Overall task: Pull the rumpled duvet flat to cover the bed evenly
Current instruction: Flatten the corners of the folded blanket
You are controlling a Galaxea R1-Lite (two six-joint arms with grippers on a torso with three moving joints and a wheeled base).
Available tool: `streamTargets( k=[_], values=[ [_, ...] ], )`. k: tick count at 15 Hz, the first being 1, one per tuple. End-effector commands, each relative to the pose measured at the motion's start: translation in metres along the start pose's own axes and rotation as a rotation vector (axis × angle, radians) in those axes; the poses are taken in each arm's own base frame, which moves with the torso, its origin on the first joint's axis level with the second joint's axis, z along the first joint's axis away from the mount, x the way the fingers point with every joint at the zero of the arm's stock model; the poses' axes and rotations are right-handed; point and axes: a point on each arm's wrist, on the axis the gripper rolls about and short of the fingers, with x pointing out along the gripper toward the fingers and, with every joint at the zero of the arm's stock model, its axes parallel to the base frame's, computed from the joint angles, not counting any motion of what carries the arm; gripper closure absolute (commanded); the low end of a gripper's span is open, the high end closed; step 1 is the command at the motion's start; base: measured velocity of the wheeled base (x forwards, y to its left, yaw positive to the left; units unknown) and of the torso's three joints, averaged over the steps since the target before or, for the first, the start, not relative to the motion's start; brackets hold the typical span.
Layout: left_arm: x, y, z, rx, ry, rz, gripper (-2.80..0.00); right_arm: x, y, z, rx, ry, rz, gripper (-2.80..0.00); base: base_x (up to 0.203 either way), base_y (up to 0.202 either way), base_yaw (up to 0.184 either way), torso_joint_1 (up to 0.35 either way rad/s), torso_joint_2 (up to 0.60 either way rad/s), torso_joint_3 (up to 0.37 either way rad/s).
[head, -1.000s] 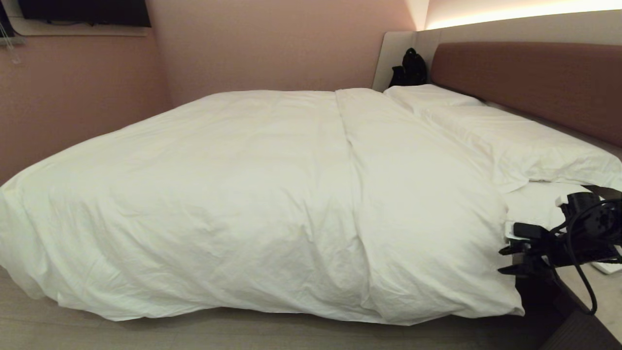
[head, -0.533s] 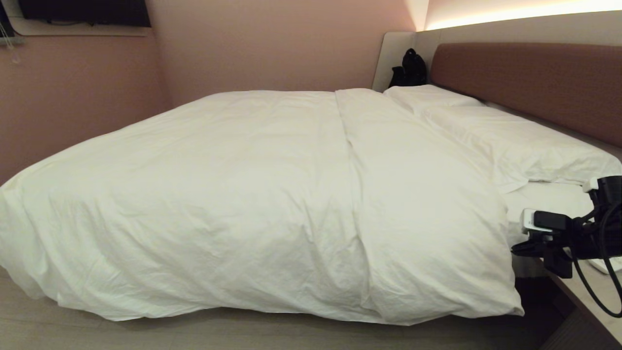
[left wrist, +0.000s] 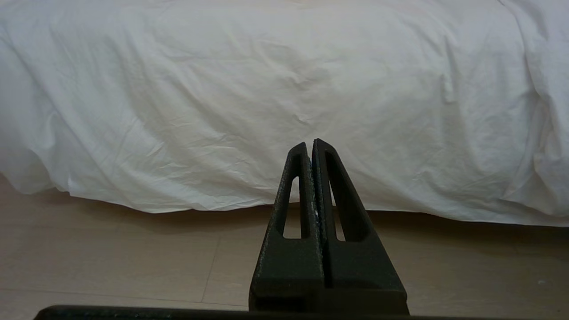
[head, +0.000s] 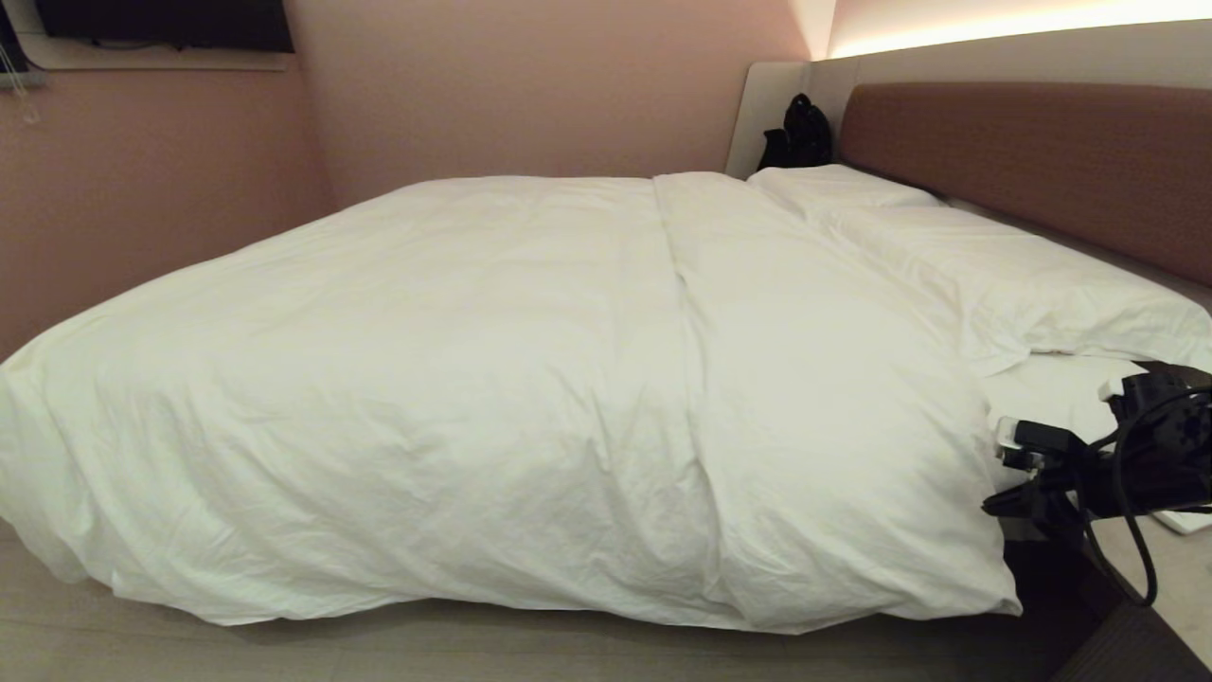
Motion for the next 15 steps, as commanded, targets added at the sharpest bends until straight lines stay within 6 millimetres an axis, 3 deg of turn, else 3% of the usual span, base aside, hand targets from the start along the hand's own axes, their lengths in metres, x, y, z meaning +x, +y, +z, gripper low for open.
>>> streamTargets(
  k=[1, 4, 7, 11, 15],
  values=[
    [0.0, 0.0, 0.0, -0.001, -0.001, 0.0, 0.0, 0.018, 0.001, -0.002, 0.321, 0.007, 0.038, 0.0, 0.0, 0.0, 0.0, 0.0, 0.0, 0.0],
    [0.0, 0.0, 0.0, -0.001, -0.001, 0.0, 0.0, 0.035, 0.008, 0.014, 0.521, 0.029, 0.069, 0.0, 0.0, 0.0, 0.0, 0.0, 0.0, 0.0],
    [0.0, 0.0, 0.0, -0.001, -0.001, 0.0, 0.0, 0.058, 0.015, 0.022, 0.656, 0.167, 0.01, 0.0, 0.0, 0.0, 0.0, 0.0, 0.0, 0.0],
    [0.0, 0.0, 0.0, -0.001, -0.001, 0.0, 0.0, 0.076, 0.017, 0.012, 0.706, 0.285, -0.101, 0.0, 0.0, 0.0, 0.0, 0.0, 0.0, 0.0],
    [0.0, 0.0, 0.0, -0.001, -0.001, 0.0, 0.0, 0.11, 0.021, -0.004, 0.718, 0.354, -0.266, 0.0, 0.0, 0.0, 0.0, 0.0, 0.0, 0.0]
  ],
)
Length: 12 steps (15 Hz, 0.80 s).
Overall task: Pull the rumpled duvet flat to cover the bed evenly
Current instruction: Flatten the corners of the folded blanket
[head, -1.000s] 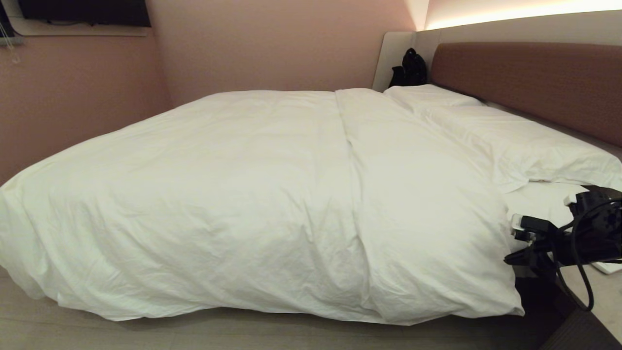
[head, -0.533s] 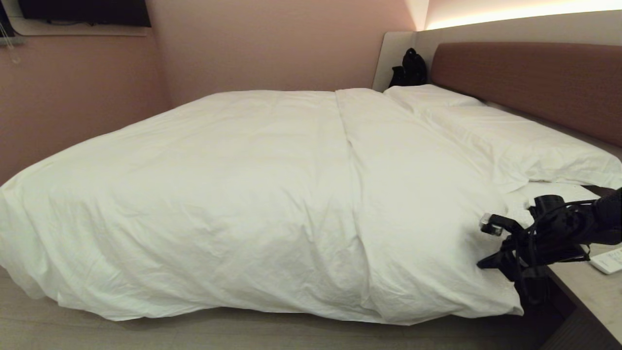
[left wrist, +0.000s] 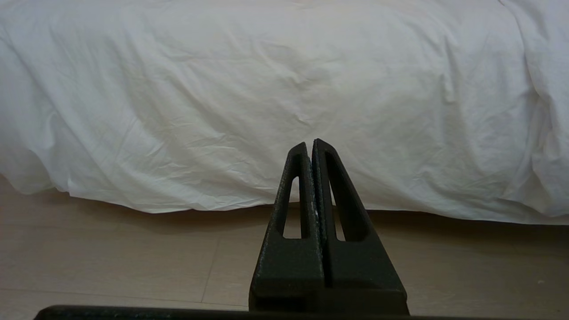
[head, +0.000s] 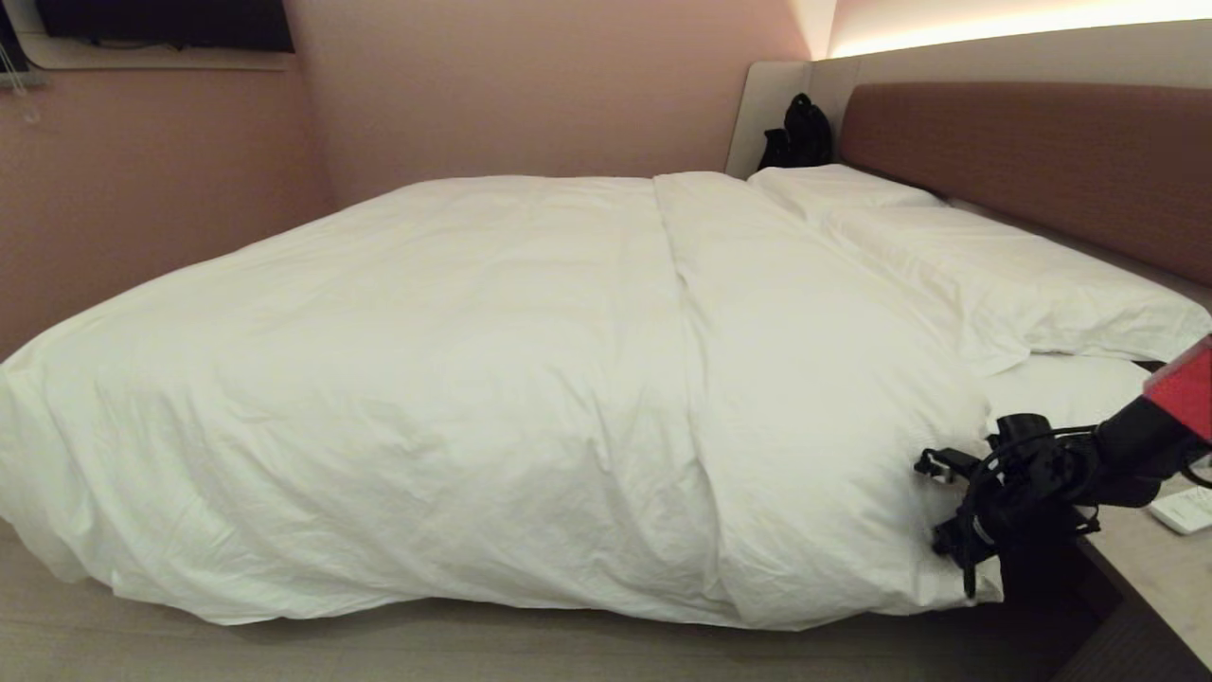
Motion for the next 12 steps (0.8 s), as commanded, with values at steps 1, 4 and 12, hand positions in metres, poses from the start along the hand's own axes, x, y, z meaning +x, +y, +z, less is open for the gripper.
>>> streamTargets(
  k=[1, 4, 12],
  values=[
    [0.0, 0.0, 0.0, -0.001, -0.001, 0.0, 0.0, 0.015, -0.002, 0.001, 0.127, 0.003, -0.176, 0.0, 0.0, 0.0, 0.0, 0.0, 0.0, 0.0],
    [0.0, 0.0, 0.0, -0.001, -0.001, 0.0, 0.0, 0.023, 0.003, 0.001, 0.111, 0.03, -0.215, 0.0, 0.0, 0.0, 0.0, 0.0, 0.0, 0.0],
    [0.0, 0.0, 0.0, -0.001, 0.001, 0.0, 0.0, 0.034, 0.014, -0.012, 0.01, 0.12, -0.292, 0.0, 0.0, 0.0, 0.0, 0.0, 0.0, 0.0]
  ],
)
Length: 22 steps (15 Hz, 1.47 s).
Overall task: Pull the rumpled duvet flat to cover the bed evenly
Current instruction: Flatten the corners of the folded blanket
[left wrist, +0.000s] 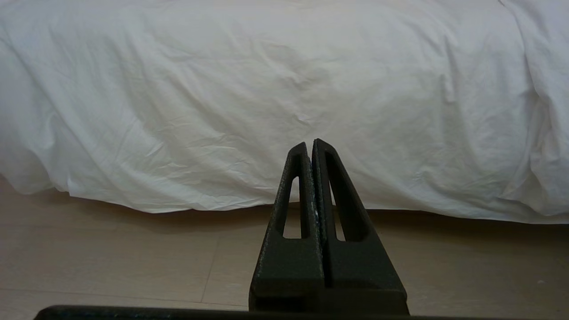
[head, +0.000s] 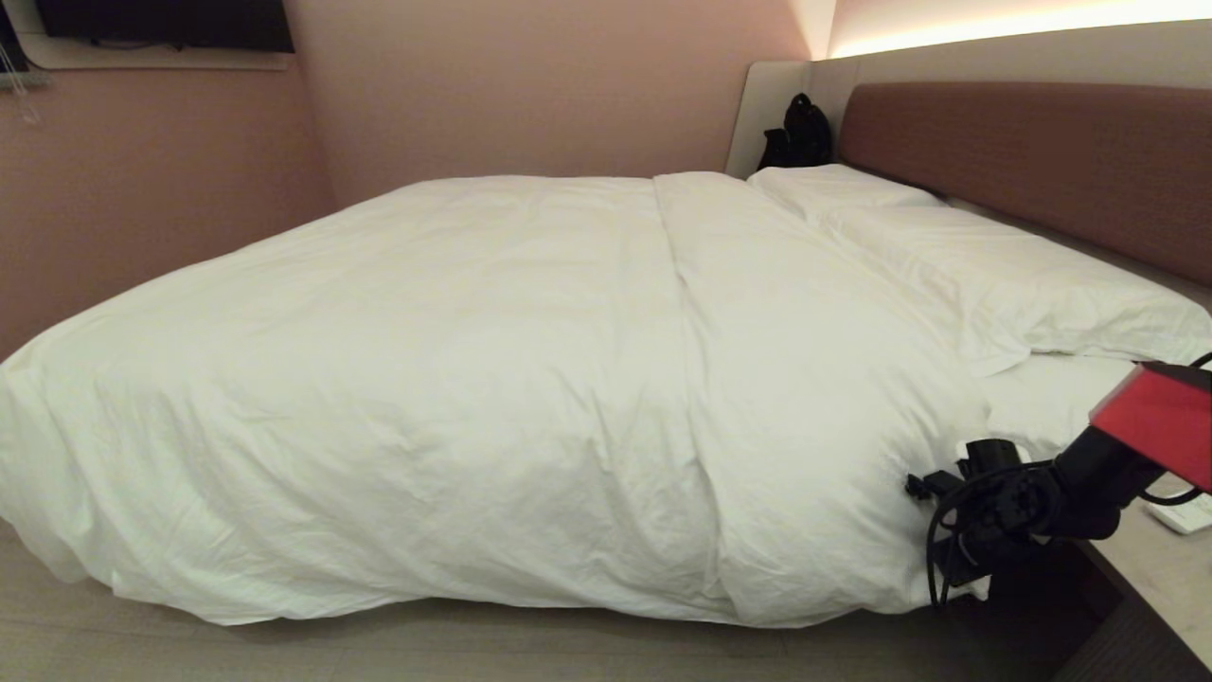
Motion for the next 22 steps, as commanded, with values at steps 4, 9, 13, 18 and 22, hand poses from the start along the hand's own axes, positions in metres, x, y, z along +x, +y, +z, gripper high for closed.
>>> streamTargets(
  k=[4, 9, 13, 18, 22],
  values=[
    [0.0, 0.0, 0.0, -0.001, -0.001, 0.0, 0.0, -0.006, 0.005, -0.013, -0.136, 0.044, 0.009, 0.0, 0.0, 0.0, 0.0, 0.0, 0.0, 0.0],
    [0.0, 0.0, 0.0, -0.001, -0.001, 0.0, 0.0, -0.015, 0.005, -0.018, -0.231, 0.052, 0.017, 0.0, 0.0, 0.0, 0.0, 0.0, 0.0, 0.0],
    [0.0, 0.0, 0.0, -0.001, -0.001, 0.0, 0.0, -0.035, -0.003, -0.011, -0.195, -0.025, 0.026, 0.0, 0.0, 0.0, 0.0, 0.0, 0.0, 0.0],
    [0.0, 0.0, 0.0, -0.001, -0.001, 0.0, 0.0, -0.093, -0.01, 0.016, -0.059, -0.313, 0.203, 0.0, 0.0, 0.0, 0.0, 0.0, 0.0, 0.0],
    [0.0, 0.0, 0.0, -0.001, -0.001, 0.0, 0.0, -0.123, 0.007, 0.022, -0.017, -0.374, 0.274, 0.0, 0.0, 0.0, 0.0, 0.0, 0.0, 0.0]
  ],
)
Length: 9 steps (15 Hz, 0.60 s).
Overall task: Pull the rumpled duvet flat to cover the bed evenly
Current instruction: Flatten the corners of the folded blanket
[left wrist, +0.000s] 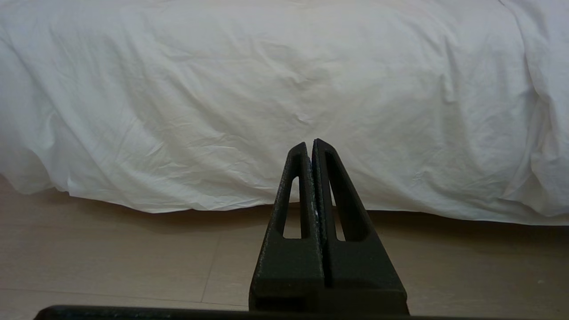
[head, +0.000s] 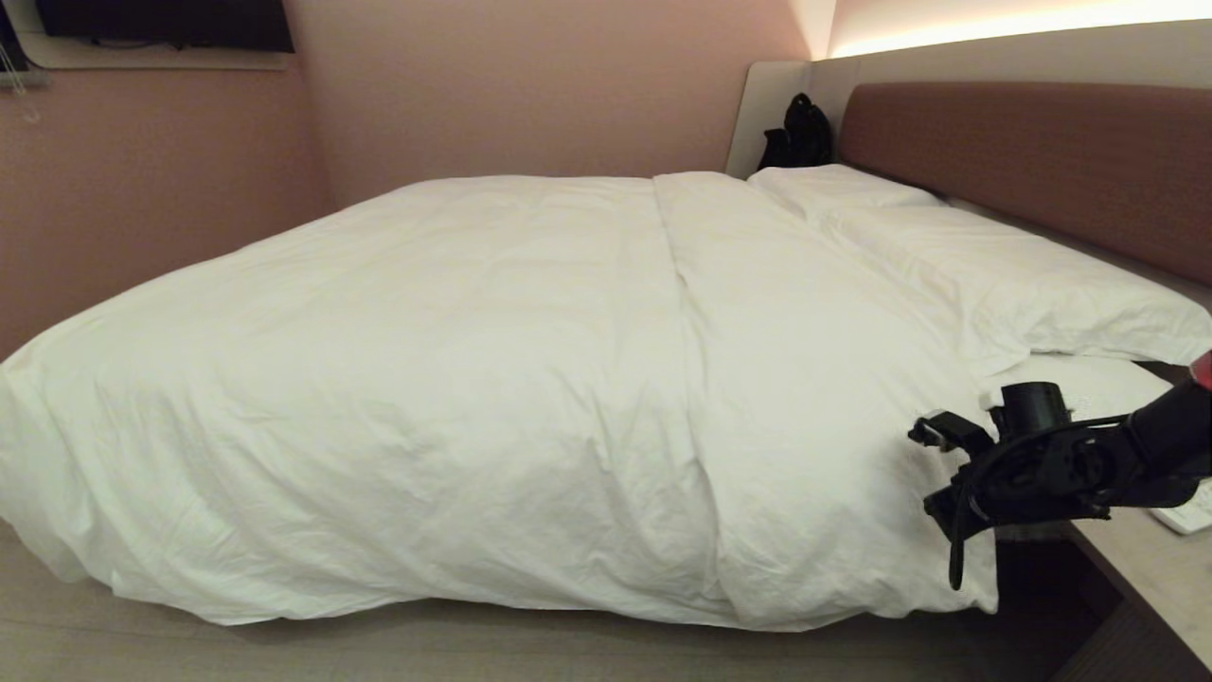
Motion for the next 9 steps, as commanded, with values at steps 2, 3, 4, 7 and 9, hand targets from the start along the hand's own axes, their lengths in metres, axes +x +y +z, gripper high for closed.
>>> streamTargets(
  k=[2, 3, 4, 7, 9],
  values=[
    [0.0, 0.0, 0.0, 0.0, -0.001, 0.0, 0.0, -0.027, 0.019, 0.015, 0.053, -0.108, 0.113, 0.0, 0.0, 0.0, 0.0, 0.0, 0.0, 0.0],
    [0.0, 0.0, 0.0, 0.0, -0.001, 0.0, 0.0, -0.03, 0.026, 0.018, 0.045, -0.119, 0.129, 0.0, 0.0, 0.0, 0.0, 0.0, 0.0, 0.0],
    [0.0, 0.0, 0.0, 0.0, -0.001, 0.0, 0.0, -0.03, 0.032, 0.02, 0.043, -0.119, 0.145, 0.0, 0.0, 0.0, 0.0, 0.0, 0.0, 0.0],
    [0.0, 0.0, 0.0, 0.0, -0.001, 0.0, 0.0, 0.005, 0.038, 0.01, 0.047, -0.042, 0.177, 0.0, 0.0, 0.0, 0.0, 0.0, 0.0, 0.0],
    [0.0, 0.0, 0.0, 0.0, -0.001, 0.0, 0.0, 0.036, 0.041, 0.002, 0.053, 0.02, 0.19, 0.0, 0.0, 0.0, 0.0, 0.0, 0.0, 0.0]
  ],
)
